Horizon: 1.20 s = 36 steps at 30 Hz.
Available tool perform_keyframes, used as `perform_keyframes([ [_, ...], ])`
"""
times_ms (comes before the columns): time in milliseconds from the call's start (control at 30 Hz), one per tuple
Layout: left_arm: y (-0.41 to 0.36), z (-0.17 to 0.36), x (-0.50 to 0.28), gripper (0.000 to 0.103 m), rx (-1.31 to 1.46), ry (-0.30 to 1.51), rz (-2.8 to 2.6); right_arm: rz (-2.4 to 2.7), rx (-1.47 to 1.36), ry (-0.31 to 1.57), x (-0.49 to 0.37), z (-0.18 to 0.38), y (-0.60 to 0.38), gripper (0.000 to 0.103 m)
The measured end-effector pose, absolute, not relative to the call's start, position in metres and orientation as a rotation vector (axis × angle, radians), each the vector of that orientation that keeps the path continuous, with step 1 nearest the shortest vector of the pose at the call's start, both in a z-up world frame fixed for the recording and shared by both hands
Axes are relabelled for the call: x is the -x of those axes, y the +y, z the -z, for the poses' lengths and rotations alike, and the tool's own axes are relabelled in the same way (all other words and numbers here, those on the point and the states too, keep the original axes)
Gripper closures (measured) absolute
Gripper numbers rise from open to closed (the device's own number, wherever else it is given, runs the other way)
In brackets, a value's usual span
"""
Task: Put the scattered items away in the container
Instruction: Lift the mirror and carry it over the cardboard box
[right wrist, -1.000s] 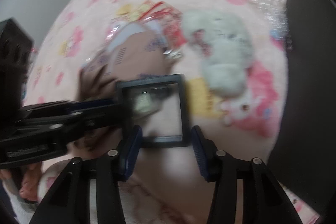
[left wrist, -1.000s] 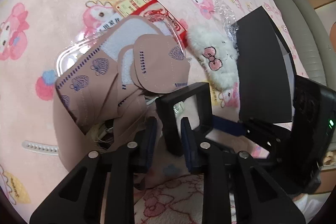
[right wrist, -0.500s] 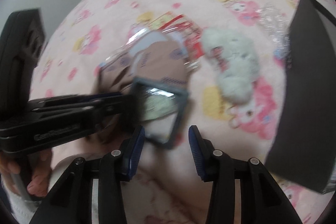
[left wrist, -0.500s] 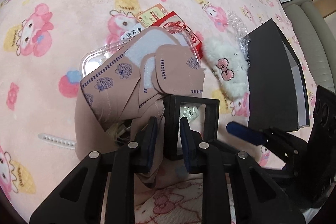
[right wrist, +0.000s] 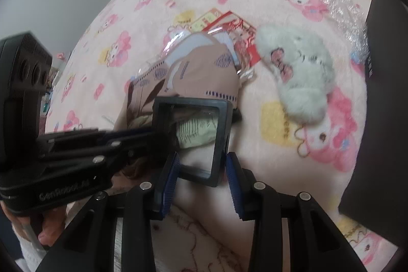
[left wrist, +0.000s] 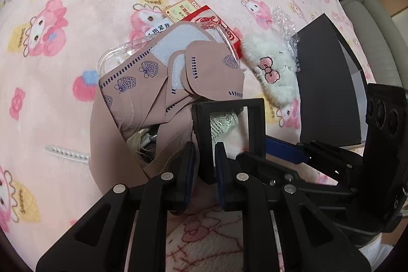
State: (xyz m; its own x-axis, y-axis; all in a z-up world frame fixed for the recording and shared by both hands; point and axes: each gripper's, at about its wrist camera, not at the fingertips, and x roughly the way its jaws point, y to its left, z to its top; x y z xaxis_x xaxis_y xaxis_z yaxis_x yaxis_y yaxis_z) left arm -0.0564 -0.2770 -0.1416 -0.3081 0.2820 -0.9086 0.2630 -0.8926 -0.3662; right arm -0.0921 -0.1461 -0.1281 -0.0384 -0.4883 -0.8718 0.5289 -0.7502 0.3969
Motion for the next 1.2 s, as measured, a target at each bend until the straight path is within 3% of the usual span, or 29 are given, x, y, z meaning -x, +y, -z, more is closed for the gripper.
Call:
perform_keyframes([
  [167, -0.27, 0.132, 0.055, 0.089, 1.848, -0.673, -2.483, 1.839, -1.559, 0.043, 0.094, 0.129, -0.147, 0.071],
  [433, -0.237, 0.08, 0.035, 0.089, 1.696, -0.677, -2.537, 1.913, -1.426, -0.01, 0.077, 0.072, -0.111, 0.071],
  [867, -0.111, 0.011, 0.067, 0.087, 1.518, -0.444, -2.545, 2.103, -1.27, -0.117, 0.067, -0.001, 0.013, 0.071],
  [1200, -0.065, 0.026, 0.082, 0.085, 1.586, -0.416, -2.478, 2.112, -1.287, -0.19, 0.086, 0.008, 0.075, 0.071],
])
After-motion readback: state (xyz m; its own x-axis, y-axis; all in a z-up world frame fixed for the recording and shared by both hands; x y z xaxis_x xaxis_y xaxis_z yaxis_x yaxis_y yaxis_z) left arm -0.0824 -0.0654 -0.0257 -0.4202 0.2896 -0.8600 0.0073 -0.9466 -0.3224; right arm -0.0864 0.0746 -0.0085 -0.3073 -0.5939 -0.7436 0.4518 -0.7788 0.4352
